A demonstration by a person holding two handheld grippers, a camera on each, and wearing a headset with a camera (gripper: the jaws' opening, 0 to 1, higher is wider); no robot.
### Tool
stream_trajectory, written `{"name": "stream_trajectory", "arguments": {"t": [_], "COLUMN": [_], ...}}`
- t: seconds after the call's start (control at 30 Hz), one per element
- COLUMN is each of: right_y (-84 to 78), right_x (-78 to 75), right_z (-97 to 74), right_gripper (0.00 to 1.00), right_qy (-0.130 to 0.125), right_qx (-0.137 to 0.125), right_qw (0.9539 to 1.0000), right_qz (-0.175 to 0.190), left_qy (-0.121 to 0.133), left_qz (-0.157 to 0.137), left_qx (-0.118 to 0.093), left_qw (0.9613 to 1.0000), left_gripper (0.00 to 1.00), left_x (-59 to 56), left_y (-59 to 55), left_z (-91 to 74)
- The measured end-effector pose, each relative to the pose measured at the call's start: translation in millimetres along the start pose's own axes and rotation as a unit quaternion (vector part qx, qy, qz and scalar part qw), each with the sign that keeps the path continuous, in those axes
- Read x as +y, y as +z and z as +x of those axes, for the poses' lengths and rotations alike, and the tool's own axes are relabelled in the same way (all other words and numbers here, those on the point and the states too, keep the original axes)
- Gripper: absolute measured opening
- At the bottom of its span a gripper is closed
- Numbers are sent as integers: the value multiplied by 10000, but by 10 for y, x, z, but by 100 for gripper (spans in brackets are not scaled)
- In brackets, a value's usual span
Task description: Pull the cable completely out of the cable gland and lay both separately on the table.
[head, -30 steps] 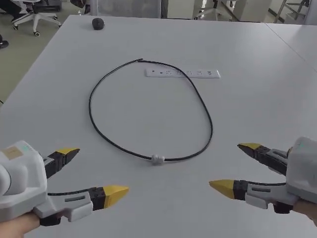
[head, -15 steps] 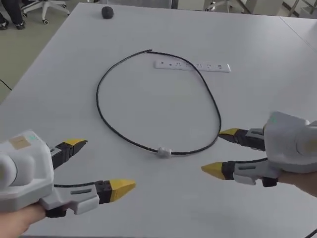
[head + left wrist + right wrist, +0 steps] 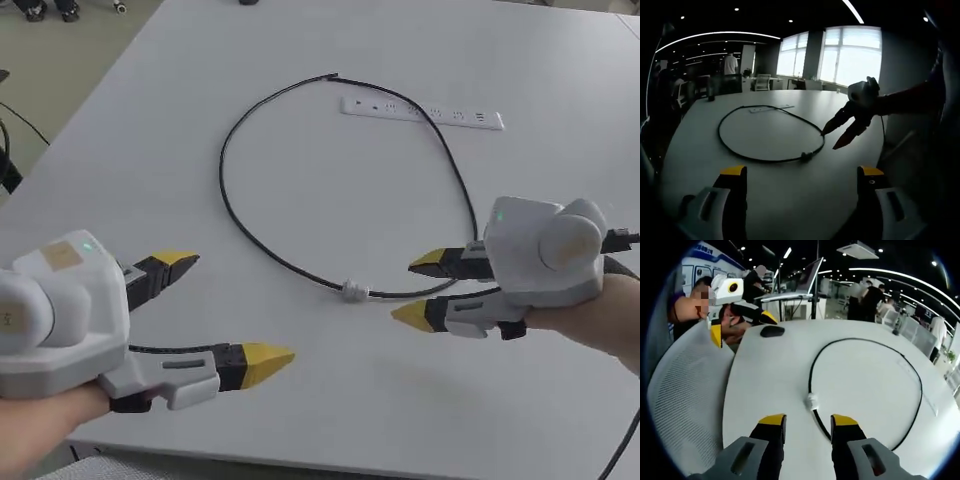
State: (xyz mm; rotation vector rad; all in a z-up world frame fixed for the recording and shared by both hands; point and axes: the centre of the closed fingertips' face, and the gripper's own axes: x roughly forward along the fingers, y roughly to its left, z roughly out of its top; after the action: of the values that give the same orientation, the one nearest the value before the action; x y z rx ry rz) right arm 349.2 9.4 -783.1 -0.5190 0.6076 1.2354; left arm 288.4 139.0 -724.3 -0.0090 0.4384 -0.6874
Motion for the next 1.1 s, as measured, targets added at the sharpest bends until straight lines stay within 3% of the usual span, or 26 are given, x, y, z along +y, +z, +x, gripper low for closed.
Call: {"name": "stream_trajectory", "arguments": {"t": [0.3,0.63,1.1], "right_y": [-12,-78,-89], "right_x": [-53,-39,-6], "right_z": [268,434,474], "right_gripper": [22,20,14], "right_qy": [269,451,511], "right_qx": [358,616,553], "right_qw": [9990,9971,9971], "right_qz": [-37,-11,144], "left_qy": [-54,-64,-67], "left_qz": [67,107,92], "left_qx": [-1,-46,-44], "left_qw": [10000,9999,9999], "left_gripper": [92,92,91], "left_x": [19,75,40], "left_y": [6,42,40], "left_z": [21,35,32]}}
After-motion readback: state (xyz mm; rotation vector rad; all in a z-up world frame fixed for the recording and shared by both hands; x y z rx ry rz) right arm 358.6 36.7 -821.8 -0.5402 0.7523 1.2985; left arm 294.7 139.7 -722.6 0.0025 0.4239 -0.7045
